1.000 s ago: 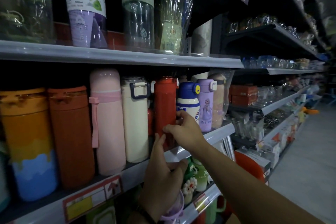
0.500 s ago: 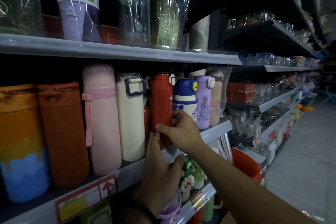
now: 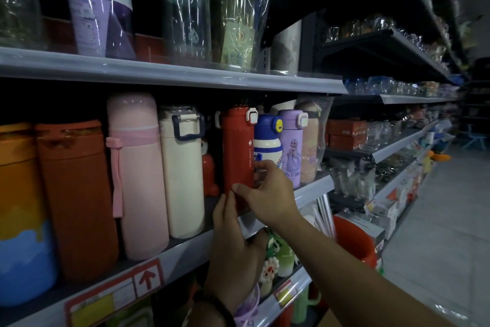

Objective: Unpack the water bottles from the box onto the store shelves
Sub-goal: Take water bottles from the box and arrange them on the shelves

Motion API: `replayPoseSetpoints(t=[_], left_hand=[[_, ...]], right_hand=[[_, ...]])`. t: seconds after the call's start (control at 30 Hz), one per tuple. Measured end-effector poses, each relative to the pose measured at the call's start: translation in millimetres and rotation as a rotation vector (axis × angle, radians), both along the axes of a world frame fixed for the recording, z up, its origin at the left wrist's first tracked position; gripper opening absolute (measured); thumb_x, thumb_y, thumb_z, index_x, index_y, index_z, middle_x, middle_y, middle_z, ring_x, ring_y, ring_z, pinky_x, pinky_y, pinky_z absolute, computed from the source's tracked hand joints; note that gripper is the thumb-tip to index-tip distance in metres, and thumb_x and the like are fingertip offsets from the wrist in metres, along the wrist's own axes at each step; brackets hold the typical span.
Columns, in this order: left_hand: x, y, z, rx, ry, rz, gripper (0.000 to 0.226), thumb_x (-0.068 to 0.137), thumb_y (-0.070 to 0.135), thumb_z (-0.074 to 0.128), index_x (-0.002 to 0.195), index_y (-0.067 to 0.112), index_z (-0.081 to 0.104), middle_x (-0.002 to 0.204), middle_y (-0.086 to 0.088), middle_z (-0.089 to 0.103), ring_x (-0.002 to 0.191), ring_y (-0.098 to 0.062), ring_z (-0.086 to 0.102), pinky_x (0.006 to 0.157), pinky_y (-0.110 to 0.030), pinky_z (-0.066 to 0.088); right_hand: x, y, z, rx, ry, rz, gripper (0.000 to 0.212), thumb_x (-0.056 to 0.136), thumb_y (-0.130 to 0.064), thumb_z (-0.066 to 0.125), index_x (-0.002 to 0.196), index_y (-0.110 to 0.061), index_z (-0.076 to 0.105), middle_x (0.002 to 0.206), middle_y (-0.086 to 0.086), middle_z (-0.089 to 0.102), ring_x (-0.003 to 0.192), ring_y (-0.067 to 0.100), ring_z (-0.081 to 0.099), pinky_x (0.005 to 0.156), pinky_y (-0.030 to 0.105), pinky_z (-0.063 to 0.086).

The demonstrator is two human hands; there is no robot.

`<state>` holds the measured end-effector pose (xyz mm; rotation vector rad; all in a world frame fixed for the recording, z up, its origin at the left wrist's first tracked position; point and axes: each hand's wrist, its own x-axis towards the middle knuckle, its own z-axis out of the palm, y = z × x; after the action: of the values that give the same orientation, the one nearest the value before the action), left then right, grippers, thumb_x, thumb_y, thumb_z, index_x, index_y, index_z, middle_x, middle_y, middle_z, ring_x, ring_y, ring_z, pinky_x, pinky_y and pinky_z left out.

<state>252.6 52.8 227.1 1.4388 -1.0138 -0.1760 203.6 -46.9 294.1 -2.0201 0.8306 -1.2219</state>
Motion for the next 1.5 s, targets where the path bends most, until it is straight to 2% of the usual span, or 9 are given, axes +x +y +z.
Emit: replayPoseSetpoints(t=[0.17,0.4,0.6,0.73,0.8,1.03,1.27,1.4,1.5], left_hand=[[-3,-1,3,0.024,-0.054,-0.013,0.096,0.087,0.009,0.076,0.163,0.030,0.021,0.164,0.015,0.025,0.130,0.017,0.031,0.112,-0.009,0.032],[-1,-5,-3,0.059,-0.113,-0.020,0.094,0.091,0.016,0.075,0.165,0.026,0.017,0.167,0.013,0.018,0.127,0.022,0.025,0.093,0.011,0.023],[2,-7,-9,0.038,-0.145,-0.007,0.092,0.091,0.010,0.075,0.164,0.020,0.020,0.168,0.009,0.019,0.132,0.019,0.026,0.100,0.009,0.021],[4,-3,-2,0.035,-0.072,-0.033,0.095,0.078,0.048,0.070,0.160,0.044,0.023,0.164,0.024,0.025,0.136,-0.024,0.055,0.110,-0.046,0.051],[3,4,1,-0.005,-0.063,-0.004,0.087,0.075,0.053,0.064,0.155,0.049,0.030,0.159,0.023,0.037,0.129,-0.030,0.062,0.104,-0.055,0.054],[-14,51,17,-0.231,-0.226,0.321,0.040,0.080,0.004,0.070,0.111,0.027,0.062,0.105,0.010,0.066,0.081,-0.004,0.065,0.074,-0.008,0.046],[-3,85,30,-0.417,-0.397,0.514,0.043,0.078,-0.012,0.059,0.116,0.008,0.062,0.124,-0.007,0.053,0.117,0.008,0.047,0.095,-0.006,0.038],[0,85,22,-0.352,-0.420,0.458,0.062,0.076,-0.003,0.063,0.135,0.012,0.058,0.143,-0.007,0.049,0.135,-0.017,0.050,0.106,-0.028,0.046],[0,83,16,-0.254,-0.434,0.408,0.081,0.072,0.000,0.075,0.147,0.017,0.051,0.153,-0.005,0.046,0.145,-0.024,0.044,0.114,-0.018,0.036]], right_hand=[[0,-7,-2,0.052,-0.030,-0.034,0.057,0.072,-0.033,0.094,0.114,-0.023,0.057,0.097,-0.009,0.070,0.092,0.013,0.070,0.089,0.040,0.060],[-3,-8,1,0.067,-0.005,-0.032,0.055,0.075,-0.034,0.093,0.116,-0.024,0.058,0.102,-0.010,0.070,0.095,0.011,0.069,0.091,0.037,0.060],[-6,-4,0,0.041,-0.006,-0.048,0.055,0.076,-0.037,0.092,0.118,-0.021,0.059,0.102,-0.011,0.068,0.096,0.012,0.067,0.083,0.026,0.055],[-5,3,-1,-0.014,-0.052,-0.084,0.050,0.076,-0.033,0.090,0.112,-0.022,0.056,0.097,-0.013,0.066,0.090,0.007,0.065,0.077,0.025,0.052],[-3,10,-1,-0.096,-0.146,-0.147,0.043,0.076,-0.030,0.085,0.105,-0.023,0.054,0.098,-0.007,0.065,0.091,0.011,0.063,0.079,0.031,0.053],[13,52,17,-0.100,-0.291,0.218,0.026,0.083,-0.005,0.074,0.099,-0.023,0.064,0.086,-0.003,0.068,0.077,0.014,0.065,0.074,0.028,0.057],[39,65,19,0.236,-0.244,0.511,0.046,0.087,-0.016,0.071,0.131,-0.023,0.060,0.117,-0.002,0.073,0.108,0.011,0.070,0.092,0.033,0.058],[45,60,20,0.393,-0.270,0.617,0.046,0.095,-0.006,0.061,0.139,-0.016,0.057,0.118,0.007,0.073,0.105,0.017,0.071,0.084,0.028,0.055],[45,59,19,0.401,-0.237,0.659,0.043,0.096,0.002,0.056,0.136,-0.013,0.059,0.118,0.012,0.074,0.107,0.021,0.072,0.083,0.026,0.057]])
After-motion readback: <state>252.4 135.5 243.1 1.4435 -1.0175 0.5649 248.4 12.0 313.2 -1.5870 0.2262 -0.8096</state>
